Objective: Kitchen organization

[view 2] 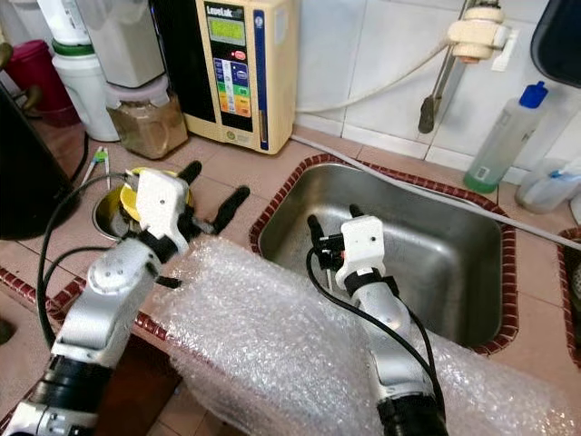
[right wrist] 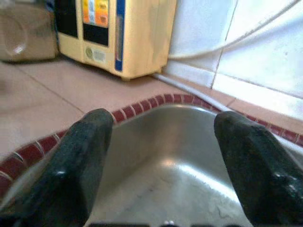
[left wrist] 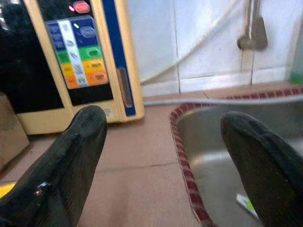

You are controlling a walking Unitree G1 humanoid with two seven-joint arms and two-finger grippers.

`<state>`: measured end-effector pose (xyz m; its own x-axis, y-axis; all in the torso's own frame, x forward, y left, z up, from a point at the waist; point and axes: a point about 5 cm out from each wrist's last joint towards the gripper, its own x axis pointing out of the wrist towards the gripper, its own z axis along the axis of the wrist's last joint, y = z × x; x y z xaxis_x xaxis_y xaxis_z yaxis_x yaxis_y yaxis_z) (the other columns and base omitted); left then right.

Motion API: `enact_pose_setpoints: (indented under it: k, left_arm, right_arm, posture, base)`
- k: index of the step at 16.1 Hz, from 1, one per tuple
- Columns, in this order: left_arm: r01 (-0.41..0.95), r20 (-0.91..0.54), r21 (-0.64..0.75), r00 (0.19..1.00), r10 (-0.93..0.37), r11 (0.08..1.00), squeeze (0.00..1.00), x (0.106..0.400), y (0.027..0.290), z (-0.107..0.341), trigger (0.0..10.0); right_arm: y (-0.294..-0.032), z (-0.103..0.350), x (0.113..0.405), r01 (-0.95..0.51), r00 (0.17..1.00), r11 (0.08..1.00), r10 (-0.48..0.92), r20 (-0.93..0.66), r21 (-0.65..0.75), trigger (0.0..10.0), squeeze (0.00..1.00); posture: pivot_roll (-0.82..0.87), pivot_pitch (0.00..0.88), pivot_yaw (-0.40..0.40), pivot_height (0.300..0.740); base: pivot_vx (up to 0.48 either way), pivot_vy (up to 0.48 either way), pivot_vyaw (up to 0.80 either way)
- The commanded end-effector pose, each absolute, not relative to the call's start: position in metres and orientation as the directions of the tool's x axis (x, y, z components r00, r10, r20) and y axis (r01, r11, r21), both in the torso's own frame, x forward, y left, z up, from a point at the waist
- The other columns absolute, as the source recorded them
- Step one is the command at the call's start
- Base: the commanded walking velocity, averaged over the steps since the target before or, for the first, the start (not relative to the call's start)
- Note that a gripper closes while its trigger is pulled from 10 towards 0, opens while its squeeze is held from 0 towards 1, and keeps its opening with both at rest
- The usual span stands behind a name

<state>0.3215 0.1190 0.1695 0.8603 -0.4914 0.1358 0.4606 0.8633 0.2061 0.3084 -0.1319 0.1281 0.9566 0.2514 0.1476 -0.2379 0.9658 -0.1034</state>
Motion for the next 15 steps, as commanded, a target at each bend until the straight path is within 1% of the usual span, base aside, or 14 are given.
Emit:
enact_pose_setpoints:
  k: [1, 2, 3, 4, 5, 7, 9, 11, 12, 13, 14, 15]
  left_arm:
    - [0.447, 0.117, 0.272, 0.864, -0.49, 0.852, 1.0, 0.318, 0.121, 0.163, 10.0]
    - [0.444, 0.115, 0.293, 0.863, -0.493, 0.846, 1.0, 0.318, 0.121, 0.162, 10.0]
    - [0.431, 0.099, 0.338, 0.868, -0.487, 0.837, 1.0, 0.316, 0.124, 0.158, 10.0]
    - [0.408, 0.098, 0.349, 0.879, -0.466, 0.844, 1.0, 0.317, 0.126, 0.157, 10.0]
    - [0.389, 0.097, 0.363, 0.888, -0.449, 0.847, 1.0, 0.317, 0.13, 0.155, 10.0]
    - [0.369, 0.096, 0.38, 0.896, -0.433, 0.848, 1.0, 0.317, 0.133, 0.154, 10.0]
    - [0.349, 0.086, 0.411, 0.905, -0.417, 0.842, 1.0, 0.316, 0.139, 0.148, 10.0]
    - [0.334, 0.077, 0.446, 0.91, -0.408, 0.83, 1.0, 0.316, 0.141, 0.146, 10.0]
    - [0.328, 0.062, 0.455, 0.916, -0.397, 0.828, 1.0, 0.316, 0.143, 0.143, 10.0]
    - [0.336, 0.038, 0.465, 0.916, -0.398, 0.819, 1.0, 0.316, 0.144, 0.139, 10.0]
    - [0.334, 0.028, 0.474, 0.919, -0.393, 0.814, 0.0, 0.316, 0.146, 0.135, 10.0]
    - [0.326, 0.021, 0.478, 0.924, -0.381, 0.816, 0.0, 0.318, 0.149, 0.134, 10.0]
  right_arm:
    - [-0.12, 0.137, 0.302, -0.29, 0.94, 0.954, 0.299, 0.165, -0.081, 10.0, 1.0]
    - [-0.117, 0.14, 0.299, -0.312, 0.933, 0.947, 0.32, 0.163, -0.072, 10.0, 1.0]
    - [-0.106, 0.145, 0.287, -0.395, 0.905, 0.918, 0.395, 0.161, -0.033, 10.0, 1.0]
    - [-0.1, 0.147, 0.279, -0.452, 0.88, 0.892, 0.449, 0.154, -0.014, 10.0, 1.0]
    - [-0.098, 0.149, 0.271, -0.499, 0.857, 0.867, 0.495, 0.143, -0.012, 10.0, 0.51]
    - [-0.099, 0.149, 0.264, -0.52, 0.847, 0.854, 0.517, 0.126, -0.012, 10.0, 0.24]
    - [-0.106, 0.15, 0.256, -0.516, 0.854, 0.857, 0.513, 0.086, 0.011, 10.0, 0.24]
    - [-0.104, 0.15, 0.25, -0.532, 0.845, 0.846, 0.53, 0.067, 0.023, 10.0, 0.24]
    - [-0.102, 0.149, 0.249, -0.542, 0.84, 0.84, 0.54, 0.061, 0.026, 10.0, 0.23]
    - [-0.099, 0.148, 0.246, -0.562, 0.826, 0.827, 0.561, 0.05, 0.023, 10.0, 0.13]
    - [-0.094, 0.149, 0.24, -0.607, 0.795, 0.794, 0.606, 0.042, 0.027, 10.0, 0.0]
    - [-0.091, 0.151, 0.236, -0.634, 0.774, 0.773, 0.632, 0.038, 0.029, 10.0, 0.0]
  posture:
    - [0.02, 0.042, 0.013, 0.74]
    - [0.02, 0.042, 0.013, 0.74]
    - [0.02, 0.045, 0.011, 0.74]
    - [0.02, 0.045, 0.011, 0.74]
    - [0.02, 0.046, 0.008, 0.74]
    - [0.02, 0.047, 0.008, 0.74]
    - [0.01, 0.051, 0.008, 0.74]
    - [0.01, 0.051, 0.008, 0.74]
    - [0.01, 0.051, 0.008, 0.74]
    - [0.01, 0.05, 0.008, 0.74]
    - [0.01, 0.05, 0.008, 0.74]
    - [0.01, 0.05, 0.007, 0.74]
  base:
    - [0.0, 0.0, 0.0]
    - [0.0, 0.0, 0.0]
    - [0.0, 0.0, 0.0]
    - [0.0, 0.0, 0.0]
    - [0.0, 0.0, 0.0]
    - [0.0, 0.0, 0.0]
    - [0.0, 0.0, 0.0]
    - [0.0, 0.0, 0.0]
    - [0.0, 0.0, 0.0]
    - [0.0, 0.0, 0.0]
    - [0.0, 0.0, 0.0]
    - [0.0, 0.0, 0.0]
